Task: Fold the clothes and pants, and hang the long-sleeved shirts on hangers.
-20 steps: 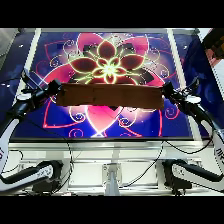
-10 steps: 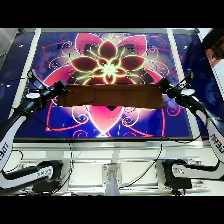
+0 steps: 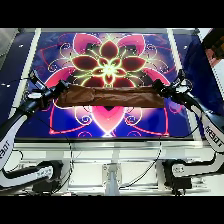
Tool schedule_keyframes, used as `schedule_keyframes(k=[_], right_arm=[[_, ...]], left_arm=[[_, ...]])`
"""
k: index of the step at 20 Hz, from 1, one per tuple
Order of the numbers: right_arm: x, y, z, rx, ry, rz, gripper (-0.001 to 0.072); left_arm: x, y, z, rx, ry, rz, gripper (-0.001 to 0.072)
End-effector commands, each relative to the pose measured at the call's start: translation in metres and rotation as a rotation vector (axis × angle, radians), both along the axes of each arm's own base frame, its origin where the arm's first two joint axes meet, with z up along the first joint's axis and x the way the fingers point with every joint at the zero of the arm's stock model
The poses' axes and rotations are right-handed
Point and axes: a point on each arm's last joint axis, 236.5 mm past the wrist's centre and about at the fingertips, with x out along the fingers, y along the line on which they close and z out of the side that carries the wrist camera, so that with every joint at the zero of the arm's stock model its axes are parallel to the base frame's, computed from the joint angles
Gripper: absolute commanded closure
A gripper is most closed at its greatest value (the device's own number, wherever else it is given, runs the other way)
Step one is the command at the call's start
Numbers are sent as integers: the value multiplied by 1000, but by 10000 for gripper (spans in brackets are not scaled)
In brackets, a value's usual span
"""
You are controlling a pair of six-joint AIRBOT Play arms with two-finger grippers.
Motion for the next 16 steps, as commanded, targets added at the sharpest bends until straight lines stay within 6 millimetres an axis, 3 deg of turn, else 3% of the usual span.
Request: schedule_keyframes(k=[1, 3, 5, 8, 12, 13, 14, 16], right_arm=[[-8, 7, 4, -29, 14, 77, 211], [-9, 5, 13, -71, -7, 106, 211], [-8, 2, 23, -113, -32, 127, 211], [-6, 0, 32, -133, -52, 136, 211], [-6, 0, 33, -135, -53, 137, 211], [-6, 0, 32, -140, -53, 140, 211], [-6, -1, 32, -146, -52, 144, 212], [-6, -2, 31, -155, -51, 149, 212]], left_arm=[[0, 9, 14, 54, -33, -20, 48], [-2, 23, 31, 88, -63, -24, 67], [-9, 28, 37, -27, -34, -19, 67], [-25, 34, 20, -49, 101, -150, 105], [-46, 51, -4, 30, 382, -345, 104], [-44, 50, -2, 29, 417, -394, 85], [-39, 48, 3, 11, 427, -420, 21], [-27, 47, 6, -1, 441, -459, -5]])
